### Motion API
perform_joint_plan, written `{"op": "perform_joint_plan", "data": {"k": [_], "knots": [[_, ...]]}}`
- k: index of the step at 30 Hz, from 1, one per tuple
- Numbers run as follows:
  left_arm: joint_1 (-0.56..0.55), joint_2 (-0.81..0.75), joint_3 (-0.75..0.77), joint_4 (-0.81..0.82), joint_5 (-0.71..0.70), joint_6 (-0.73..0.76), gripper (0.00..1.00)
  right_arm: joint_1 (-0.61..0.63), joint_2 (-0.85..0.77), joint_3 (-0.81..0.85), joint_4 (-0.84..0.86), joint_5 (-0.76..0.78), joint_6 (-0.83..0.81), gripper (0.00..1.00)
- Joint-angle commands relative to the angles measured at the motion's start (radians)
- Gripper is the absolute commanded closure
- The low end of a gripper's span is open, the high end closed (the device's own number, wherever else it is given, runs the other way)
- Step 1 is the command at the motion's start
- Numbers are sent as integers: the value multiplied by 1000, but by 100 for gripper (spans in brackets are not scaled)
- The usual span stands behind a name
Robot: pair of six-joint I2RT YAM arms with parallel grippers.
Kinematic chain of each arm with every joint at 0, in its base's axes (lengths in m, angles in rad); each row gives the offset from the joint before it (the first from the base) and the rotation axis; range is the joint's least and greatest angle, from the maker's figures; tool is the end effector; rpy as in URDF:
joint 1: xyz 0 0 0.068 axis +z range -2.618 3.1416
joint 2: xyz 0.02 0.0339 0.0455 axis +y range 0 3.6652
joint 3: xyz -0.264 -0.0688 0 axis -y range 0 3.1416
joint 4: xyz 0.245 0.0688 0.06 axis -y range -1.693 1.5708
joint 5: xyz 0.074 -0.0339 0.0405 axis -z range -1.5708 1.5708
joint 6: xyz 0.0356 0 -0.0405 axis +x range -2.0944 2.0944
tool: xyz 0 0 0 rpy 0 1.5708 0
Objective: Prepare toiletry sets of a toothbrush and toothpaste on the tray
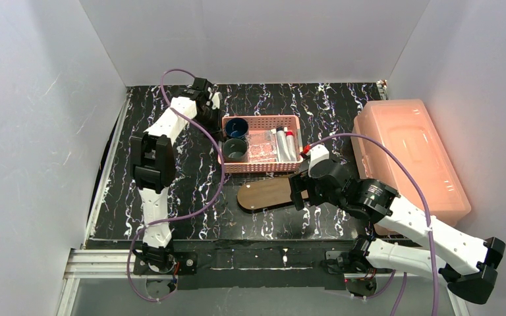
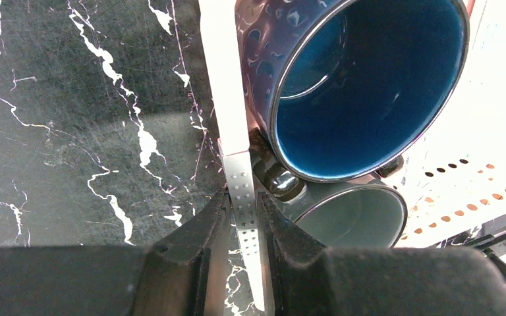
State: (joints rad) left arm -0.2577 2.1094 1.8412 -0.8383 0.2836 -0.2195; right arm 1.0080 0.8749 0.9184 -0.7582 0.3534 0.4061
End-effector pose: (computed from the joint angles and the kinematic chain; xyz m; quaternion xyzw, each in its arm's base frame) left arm 0.4384 -0.1258 0.2363 0.0509 0.9626 -0.1875 0.1888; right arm 0.1033 0.1406 0.3163 -0.1958 0.8770 0.1439 0.4146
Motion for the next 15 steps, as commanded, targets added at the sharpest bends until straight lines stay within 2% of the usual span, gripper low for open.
{"op": "perform_joint_plan", "data": {"k": [1, 4, 10, 12, 15], "knots": [[-15, -20, 15, -1, -1, 6, 83, 0, 2, -3, 9, 37, 28, 0], [-15, -41, 12, -1, -13, 1, 69, 0, 10, 2, 6, 43, 35, 0], [-15, -103, 19, -7, -41, 0, 50, 0, 23, 19, -2, 51, 39, 0], [-15, -123, 24, -18, -59, 7, 45, 0, 27, 25, -5, 53, 40, 0], [-14, -156, 19, -34, -88, 10, 44, 0, 34, 35, -9, 61, 38, 0]]}}
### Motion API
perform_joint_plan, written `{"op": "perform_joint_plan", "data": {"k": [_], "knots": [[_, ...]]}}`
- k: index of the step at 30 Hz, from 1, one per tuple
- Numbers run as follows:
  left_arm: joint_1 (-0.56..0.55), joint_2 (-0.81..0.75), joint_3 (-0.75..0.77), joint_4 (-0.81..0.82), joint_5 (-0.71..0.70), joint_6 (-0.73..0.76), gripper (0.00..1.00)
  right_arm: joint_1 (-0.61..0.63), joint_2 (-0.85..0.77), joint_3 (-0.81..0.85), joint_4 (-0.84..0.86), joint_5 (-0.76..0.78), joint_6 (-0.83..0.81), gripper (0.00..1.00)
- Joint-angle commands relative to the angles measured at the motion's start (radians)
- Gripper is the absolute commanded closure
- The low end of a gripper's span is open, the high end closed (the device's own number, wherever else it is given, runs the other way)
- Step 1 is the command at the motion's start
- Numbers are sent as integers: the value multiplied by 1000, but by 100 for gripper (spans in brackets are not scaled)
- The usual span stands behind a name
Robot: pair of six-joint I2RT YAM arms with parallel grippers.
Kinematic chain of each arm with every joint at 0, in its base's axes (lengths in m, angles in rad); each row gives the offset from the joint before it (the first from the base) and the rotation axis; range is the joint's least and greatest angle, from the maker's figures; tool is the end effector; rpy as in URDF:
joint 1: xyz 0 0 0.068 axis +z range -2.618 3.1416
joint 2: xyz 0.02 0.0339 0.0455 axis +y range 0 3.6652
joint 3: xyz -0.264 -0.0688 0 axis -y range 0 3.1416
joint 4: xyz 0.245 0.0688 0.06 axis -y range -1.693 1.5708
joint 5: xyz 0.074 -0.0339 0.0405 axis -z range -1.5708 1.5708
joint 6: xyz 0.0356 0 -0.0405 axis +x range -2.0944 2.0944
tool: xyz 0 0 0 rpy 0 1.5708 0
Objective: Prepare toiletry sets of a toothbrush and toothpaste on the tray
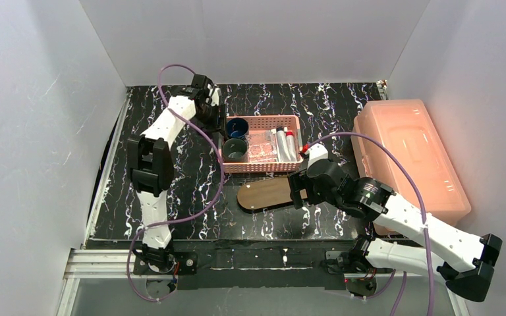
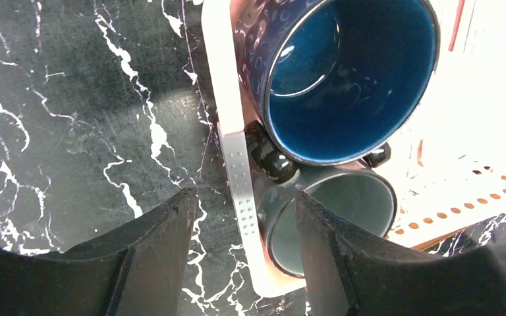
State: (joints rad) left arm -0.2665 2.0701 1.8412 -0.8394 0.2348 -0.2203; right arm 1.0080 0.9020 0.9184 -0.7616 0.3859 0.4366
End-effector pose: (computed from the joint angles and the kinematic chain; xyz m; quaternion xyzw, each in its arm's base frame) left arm 0.4328 -0.1267 0.2529 0.0513 0.9610 -0.1696 0.2123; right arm 0.1068 0.1442 0.3121 -0.1796 0.8842 0.1285 0.4115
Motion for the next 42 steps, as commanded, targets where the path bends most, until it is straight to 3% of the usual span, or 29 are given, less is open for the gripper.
{"op": "perform_joint_plan", "data": {"k": [1, 10, 20, 29, 38, 42], "knots": [[-6, -131, 10, -34, -48, 12, 44, 1, 9, 39, -5, 34, 8, 0], [-32, -311, -91, -7, -81, -15, 42, 0, 97, 80, -52, 178, 55, 0], [-75, -592, -339, 67, -57, -66, 30, -37, 175, 64, -29, 230, 50, 0], [-83, -847, -589, 137, 62, -99, 16, -259, 164, -37, 88, 48, -34, 0], [-84, -982, -747, 203, 157, -104, 2, -398, 197, -91, 180, -106, -96, 0], [-85, -1026, -798, 232, 178, -99, 2, -434, 219, -103, 228, -176, -122, 0]]}}
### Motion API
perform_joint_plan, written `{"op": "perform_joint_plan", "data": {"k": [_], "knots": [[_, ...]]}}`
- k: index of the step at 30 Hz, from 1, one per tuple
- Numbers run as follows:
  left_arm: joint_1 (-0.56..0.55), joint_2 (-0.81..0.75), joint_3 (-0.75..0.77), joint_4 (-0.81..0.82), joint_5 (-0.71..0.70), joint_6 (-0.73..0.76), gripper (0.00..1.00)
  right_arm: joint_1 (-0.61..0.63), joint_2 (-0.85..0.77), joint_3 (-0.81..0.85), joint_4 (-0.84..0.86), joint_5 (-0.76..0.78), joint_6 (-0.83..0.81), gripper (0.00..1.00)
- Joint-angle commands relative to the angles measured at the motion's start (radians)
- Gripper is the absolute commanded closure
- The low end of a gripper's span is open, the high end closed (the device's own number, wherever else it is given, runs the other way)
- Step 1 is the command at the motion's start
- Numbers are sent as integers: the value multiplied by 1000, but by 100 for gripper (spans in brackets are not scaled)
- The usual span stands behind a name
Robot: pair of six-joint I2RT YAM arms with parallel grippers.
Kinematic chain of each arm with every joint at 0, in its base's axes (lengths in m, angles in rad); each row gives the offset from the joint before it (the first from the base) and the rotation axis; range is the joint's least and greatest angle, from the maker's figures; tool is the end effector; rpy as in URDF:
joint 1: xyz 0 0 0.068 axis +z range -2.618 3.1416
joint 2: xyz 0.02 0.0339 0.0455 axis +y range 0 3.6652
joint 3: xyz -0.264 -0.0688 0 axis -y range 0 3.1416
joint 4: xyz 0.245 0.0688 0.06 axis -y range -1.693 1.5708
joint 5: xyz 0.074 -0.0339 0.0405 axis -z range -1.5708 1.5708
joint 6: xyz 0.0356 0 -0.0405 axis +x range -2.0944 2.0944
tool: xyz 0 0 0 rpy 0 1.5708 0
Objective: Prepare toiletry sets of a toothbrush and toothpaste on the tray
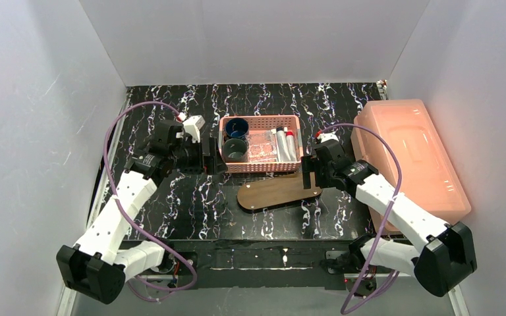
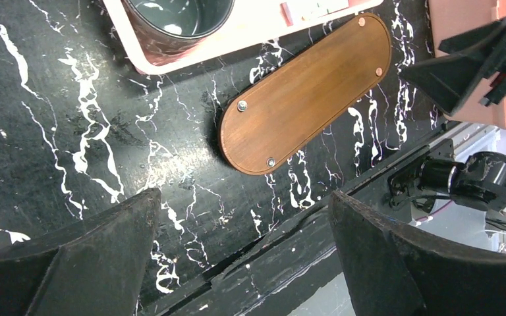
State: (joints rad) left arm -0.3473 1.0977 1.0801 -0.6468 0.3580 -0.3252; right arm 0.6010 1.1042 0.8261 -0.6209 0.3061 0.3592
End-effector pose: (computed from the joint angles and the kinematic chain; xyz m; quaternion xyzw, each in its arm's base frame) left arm 0.2122 -0.0901 0.3380 0.0877 0.8838 -0.2933 0.3539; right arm 0.1879 0.1158 0.2552 -0.0627 0.9323 0.0228 0.3554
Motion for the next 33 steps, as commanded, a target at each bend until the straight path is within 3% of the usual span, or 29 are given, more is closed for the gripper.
{"op": "perform_joint_plan", "data": {"k": [1, 20, 33], "knots": [[-3, -63, -48, 46, 60, 5, 2, -36, 26, -13, 95, -104, -43, 0], [-4, -180, -169, 116, 143, -27, 2, -214, 158, -162, 403, -290, -90, 0], [-3, -181, -172, 121, 150, -32, 2, -221, 223, -168, 432, -390, -99, 0]]}}
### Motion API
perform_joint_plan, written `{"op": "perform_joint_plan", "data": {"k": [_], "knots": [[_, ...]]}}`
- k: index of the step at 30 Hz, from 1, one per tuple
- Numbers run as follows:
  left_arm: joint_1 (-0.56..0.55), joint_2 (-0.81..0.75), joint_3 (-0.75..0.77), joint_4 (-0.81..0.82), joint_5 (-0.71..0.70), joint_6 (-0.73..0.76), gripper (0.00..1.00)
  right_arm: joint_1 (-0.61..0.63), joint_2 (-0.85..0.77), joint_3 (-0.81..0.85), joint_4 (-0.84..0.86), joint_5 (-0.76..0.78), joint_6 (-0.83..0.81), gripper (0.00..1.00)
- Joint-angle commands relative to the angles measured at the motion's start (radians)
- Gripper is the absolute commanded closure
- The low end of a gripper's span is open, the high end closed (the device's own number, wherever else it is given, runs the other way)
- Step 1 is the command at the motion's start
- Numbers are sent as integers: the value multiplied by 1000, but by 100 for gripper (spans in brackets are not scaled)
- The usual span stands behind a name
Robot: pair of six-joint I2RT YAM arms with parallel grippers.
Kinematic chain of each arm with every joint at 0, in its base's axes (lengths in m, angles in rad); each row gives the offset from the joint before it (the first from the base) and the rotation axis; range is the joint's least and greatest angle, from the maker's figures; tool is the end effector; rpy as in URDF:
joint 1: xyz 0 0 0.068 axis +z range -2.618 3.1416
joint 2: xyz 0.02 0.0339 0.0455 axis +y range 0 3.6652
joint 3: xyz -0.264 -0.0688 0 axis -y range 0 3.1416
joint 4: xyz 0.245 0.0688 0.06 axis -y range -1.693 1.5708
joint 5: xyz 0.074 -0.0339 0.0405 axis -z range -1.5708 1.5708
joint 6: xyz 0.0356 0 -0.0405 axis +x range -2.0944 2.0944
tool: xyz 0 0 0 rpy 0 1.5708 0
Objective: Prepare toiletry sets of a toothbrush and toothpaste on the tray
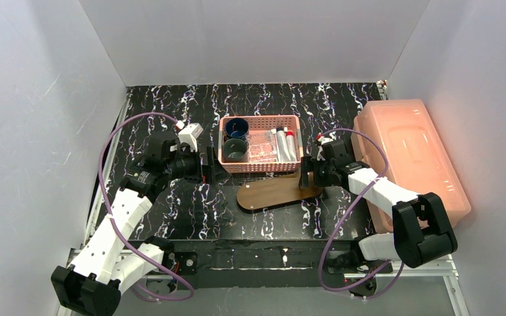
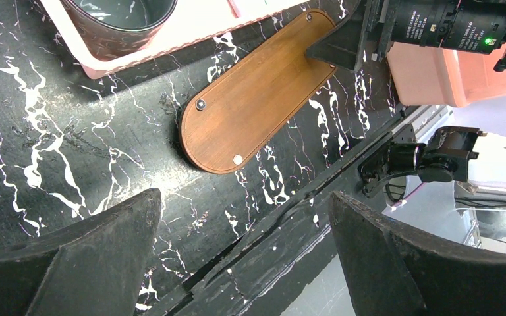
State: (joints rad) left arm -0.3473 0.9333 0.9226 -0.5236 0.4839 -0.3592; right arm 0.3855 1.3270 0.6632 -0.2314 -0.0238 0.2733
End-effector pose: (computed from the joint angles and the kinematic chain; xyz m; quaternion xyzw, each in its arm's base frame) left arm 0.1818 -0.0834 0.3293 0.1137 0.8441 -0.3617 0.3792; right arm 0.2357 0.0966 0.1805 -0.0568 0.9417 0.1178 0.3099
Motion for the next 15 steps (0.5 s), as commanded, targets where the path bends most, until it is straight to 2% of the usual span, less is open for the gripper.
{"op": "perform_joint_plan", "data": {"k": [1, 6, 8, 15], "knots": [[-4, -13, -14, -3, 25, 0, 2, -6, 0, -7, 45, -72, -12, 0], [-4, -14, -16, -3, 21, -2, 2, -4, -4, -34, 60, -117, 1, 0], [-3, -13, -16, -3, 18, -3, 2, -1, -11, -51, 71, -142, 8, 4], [-4, -4, -14, -12, 4, -4, 2, 58, -47, -85, 64, -127, 44, 7]]}}
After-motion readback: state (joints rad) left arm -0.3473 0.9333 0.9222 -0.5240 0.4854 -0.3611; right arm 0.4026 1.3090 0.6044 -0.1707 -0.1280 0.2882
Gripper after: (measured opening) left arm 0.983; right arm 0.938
